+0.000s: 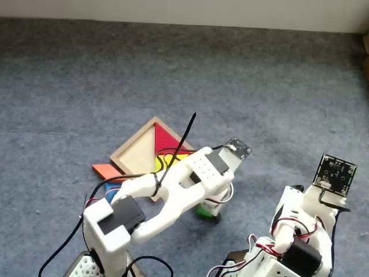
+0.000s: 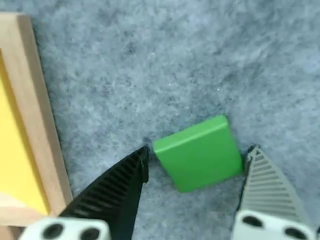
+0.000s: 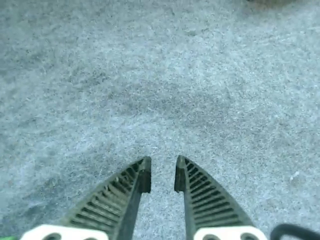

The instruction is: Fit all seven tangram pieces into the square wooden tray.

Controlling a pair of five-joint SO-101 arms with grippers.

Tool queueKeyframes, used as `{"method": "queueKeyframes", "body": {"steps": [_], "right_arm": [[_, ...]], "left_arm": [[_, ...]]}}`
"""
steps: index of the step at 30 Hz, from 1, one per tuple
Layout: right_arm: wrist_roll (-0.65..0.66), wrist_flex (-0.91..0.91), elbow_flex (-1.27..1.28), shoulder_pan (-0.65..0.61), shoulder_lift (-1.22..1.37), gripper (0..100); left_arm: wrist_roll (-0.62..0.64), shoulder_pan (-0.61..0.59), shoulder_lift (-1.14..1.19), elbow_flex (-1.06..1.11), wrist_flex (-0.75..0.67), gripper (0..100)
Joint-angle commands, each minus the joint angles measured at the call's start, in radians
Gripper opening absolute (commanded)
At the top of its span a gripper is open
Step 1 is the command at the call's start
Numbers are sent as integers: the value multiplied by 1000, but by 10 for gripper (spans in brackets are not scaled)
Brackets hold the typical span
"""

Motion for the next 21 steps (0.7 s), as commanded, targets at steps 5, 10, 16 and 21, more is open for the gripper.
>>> {"method": "queueKeyframes", "body": {"steps": [5,10,16,21], "right_arm": [[-2,-18,-10,-8,1,92],[-2,-16,-10,-8,1,92],[-2,-16,-10,-8,1,92],[-2,-16,-10,-8,1,92]], "left_arm": [[-63,10,12,-48,21,117],[-64,2,-56,-39,31,80],[-64,2,-280,81,31,37],[-107,-18,-443,177,29,5]]}}
